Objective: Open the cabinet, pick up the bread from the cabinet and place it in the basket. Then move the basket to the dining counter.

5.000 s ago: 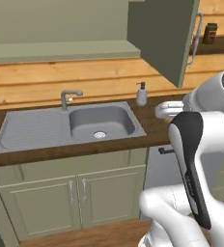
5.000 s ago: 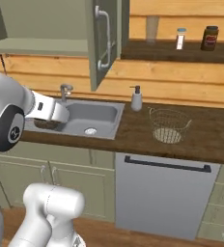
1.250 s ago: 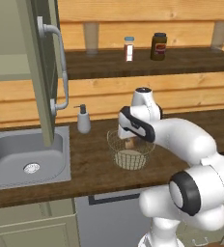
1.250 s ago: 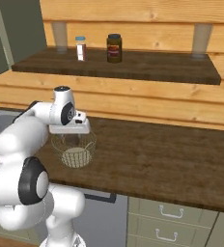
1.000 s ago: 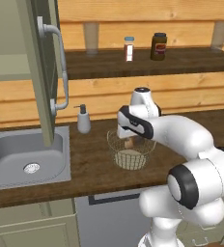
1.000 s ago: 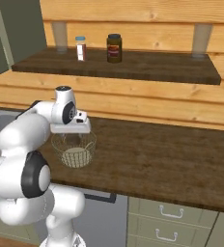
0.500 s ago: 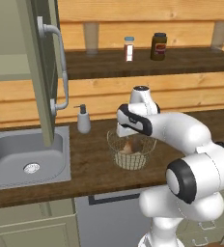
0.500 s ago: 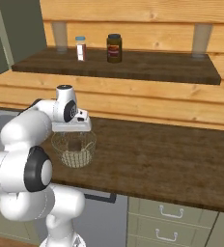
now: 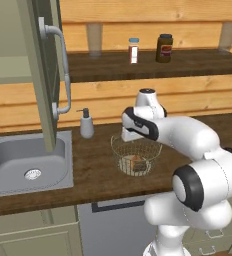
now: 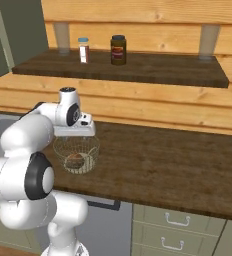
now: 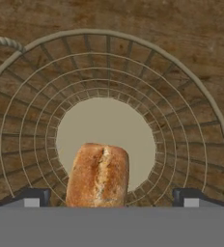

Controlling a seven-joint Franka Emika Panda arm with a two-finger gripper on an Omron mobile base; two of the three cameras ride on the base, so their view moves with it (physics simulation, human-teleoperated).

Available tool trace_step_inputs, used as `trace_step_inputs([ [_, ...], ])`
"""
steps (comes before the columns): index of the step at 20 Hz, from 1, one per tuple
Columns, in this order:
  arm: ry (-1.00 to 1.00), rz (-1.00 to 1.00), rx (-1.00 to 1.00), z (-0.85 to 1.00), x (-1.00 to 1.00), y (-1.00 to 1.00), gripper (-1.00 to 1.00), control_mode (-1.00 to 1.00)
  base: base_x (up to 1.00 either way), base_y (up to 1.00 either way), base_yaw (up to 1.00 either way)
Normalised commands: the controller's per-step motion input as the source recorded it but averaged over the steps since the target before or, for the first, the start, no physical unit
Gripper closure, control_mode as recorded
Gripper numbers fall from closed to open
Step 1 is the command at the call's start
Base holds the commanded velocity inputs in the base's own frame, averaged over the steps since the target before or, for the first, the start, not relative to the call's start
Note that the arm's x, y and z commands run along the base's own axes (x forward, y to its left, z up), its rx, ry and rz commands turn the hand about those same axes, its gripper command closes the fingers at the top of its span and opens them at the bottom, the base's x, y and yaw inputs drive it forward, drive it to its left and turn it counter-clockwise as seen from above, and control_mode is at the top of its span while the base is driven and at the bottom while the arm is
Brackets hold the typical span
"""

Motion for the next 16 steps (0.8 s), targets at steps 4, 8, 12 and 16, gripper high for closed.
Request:
trace_step_inputs([
  [4,-0.09,-0.14,0.0,0.38,-0.05,-0.5,-1.0,-1.0,0.0,0.0,0.0],
  [8,-0.09,-0.17,0.0,0.21,-0.09,-0.51,-1.0,-1.0,0.0,0.0,0.0],
  [12,0.0,-0.13,0.01,-0.2,-0.01,-0.53,-1.0,-1.0,0.0,0.0,0.0],
  [16,0.0,-0.08,0.07,-0.24,0.01,-0.52,-1.0,-1.0,0.0,0.0,0.0],
])
